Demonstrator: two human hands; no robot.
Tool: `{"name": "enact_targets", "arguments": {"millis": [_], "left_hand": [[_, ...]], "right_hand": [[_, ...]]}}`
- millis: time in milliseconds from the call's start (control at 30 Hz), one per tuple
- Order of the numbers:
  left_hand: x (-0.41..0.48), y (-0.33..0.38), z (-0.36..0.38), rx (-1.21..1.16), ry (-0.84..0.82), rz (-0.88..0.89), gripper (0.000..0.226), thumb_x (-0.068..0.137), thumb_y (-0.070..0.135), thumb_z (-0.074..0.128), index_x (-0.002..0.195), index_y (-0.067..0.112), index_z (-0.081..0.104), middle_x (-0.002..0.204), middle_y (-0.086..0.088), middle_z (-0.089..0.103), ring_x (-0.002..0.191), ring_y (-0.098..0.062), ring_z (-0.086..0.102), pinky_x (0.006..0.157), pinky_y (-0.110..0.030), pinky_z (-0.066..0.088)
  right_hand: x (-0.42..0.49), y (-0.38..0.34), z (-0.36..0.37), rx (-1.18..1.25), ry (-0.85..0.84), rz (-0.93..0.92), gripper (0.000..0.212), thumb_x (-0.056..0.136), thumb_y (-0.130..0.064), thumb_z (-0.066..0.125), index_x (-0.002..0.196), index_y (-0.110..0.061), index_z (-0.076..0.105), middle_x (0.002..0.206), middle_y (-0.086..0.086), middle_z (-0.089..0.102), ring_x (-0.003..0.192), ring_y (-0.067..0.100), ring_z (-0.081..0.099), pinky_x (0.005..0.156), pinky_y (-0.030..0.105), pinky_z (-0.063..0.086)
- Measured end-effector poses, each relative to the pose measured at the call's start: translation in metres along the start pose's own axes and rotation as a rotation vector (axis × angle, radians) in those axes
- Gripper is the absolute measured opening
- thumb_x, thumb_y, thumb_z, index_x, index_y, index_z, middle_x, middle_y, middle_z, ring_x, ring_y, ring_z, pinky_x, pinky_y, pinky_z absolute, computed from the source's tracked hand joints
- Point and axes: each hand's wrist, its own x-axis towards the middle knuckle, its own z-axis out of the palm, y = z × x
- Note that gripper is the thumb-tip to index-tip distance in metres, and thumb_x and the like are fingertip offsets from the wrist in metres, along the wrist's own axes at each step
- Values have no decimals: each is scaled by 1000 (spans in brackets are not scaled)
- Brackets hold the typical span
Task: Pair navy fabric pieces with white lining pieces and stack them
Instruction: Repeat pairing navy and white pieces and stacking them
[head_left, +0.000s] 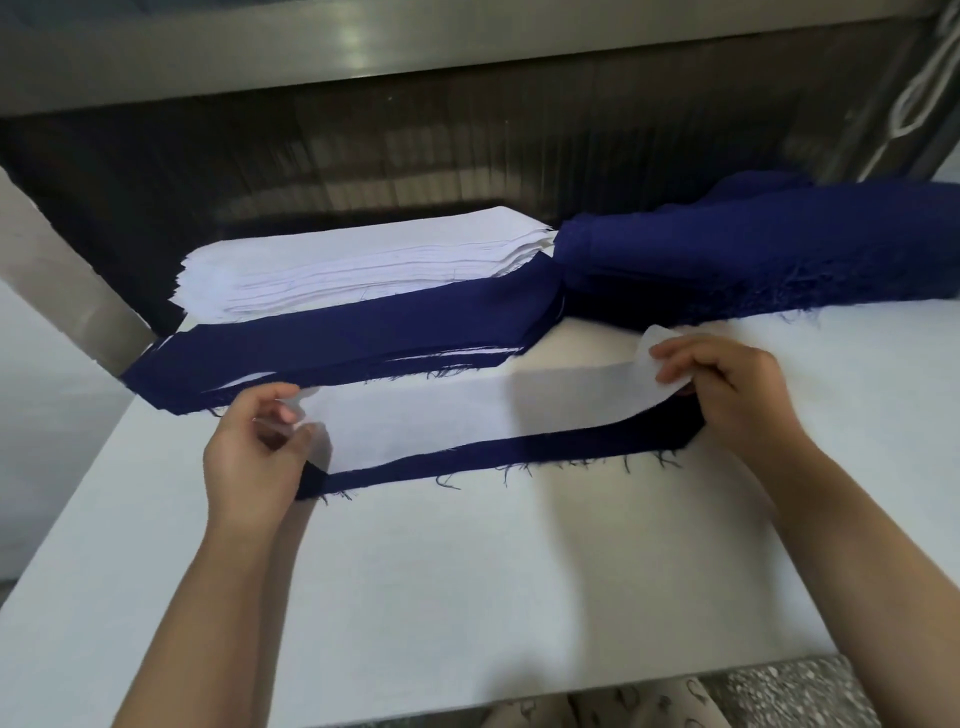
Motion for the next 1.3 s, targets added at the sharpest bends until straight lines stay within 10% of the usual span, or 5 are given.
{"name": "enact_targets", "arguments": {"millis": [300,567,800,1300], "left_hand": [[2,-1,-9,1,-106,78,56,77,-18,45,86,33,66,86,11,57,80,5,51,68,-4,38],[2,-5,-10,20,-154,130,45,80,-16,47,78,26,63,97,-5,70,93,-30,59,80,-24,43],[5,-7,-17,132,-170,186,40,76,-19,53,80,19,64,83,35,64,75,-2,55,72,-4,40],[7,-10,-22,161,-179,224,50,77,-18,62,81,32,61,82,23,63,77,11,52,70,0,37]], "right_hand": [[1,4,-1,-96,-78,136,26,90,-11,50,76,-30,61,79,-20,57,69,-2,51,60,9,36],[-1,0,-5,-157,-85,84,33,78,16,53,81,-13,69,85,-4,58,74,1,52,65,-5,32],[-1,-6,-8,-81,-127,81,41,69,21,55,68,-18,64,78,-8,57,74,-5,55,62,-3,36],[-2,-5,-9,-193,-248,46,39,77,12,55,71,-25,64,76,-5,60,71,16,55,59,4,38]]}}
